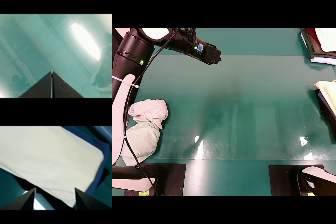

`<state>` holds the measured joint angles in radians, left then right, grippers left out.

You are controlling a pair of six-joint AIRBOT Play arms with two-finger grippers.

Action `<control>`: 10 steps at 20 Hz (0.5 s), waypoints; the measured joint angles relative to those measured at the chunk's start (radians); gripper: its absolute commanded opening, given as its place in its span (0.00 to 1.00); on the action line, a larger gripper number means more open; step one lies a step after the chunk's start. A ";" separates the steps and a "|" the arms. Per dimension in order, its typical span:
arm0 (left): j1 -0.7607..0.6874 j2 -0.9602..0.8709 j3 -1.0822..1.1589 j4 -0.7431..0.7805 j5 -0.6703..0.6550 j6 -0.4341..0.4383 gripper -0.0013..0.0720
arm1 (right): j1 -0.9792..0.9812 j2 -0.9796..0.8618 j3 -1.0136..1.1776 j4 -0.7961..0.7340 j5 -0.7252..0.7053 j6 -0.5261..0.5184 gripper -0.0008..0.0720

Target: Fold the shirts.

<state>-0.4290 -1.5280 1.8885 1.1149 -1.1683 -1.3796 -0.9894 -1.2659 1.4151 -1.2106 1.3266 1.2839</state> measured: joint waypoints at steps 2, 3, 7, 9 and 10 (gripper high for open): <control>0.000 0.000 0.000 0.000 -0.001 0.000 0.05 | 0.051 0.000 0.000 0.119 0.014 0.005 0.79; 0.000 0.000 0.000 0.000 -0.006 0.000 0.05 | 0.089 0.002 0.000 0.170 0.021 0.006 0.79; 0.000 0.000 0.000 -0.001 -0.012 -0.001 0.05 | 0.316 0.002 0.000 0.324 0.039 0.009 0.19; 0.000 0.000 0.000 -0.001 -0.011 -0.001 0.05 | 0.447 0.002 0.000 0.361 0.045 0.010 0.03; 0.000 0.000 0.000 -0.001 -0.008 -0.001 0.05 | 0.513 0.002 0.000 0.369 0.046 0.010 0.03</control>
<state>-0.4290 -1.5276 1.8885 1.1141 -1.1767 -1.3808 -0.4767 -1.2644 1.4151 -0.8413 1.3724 1.2934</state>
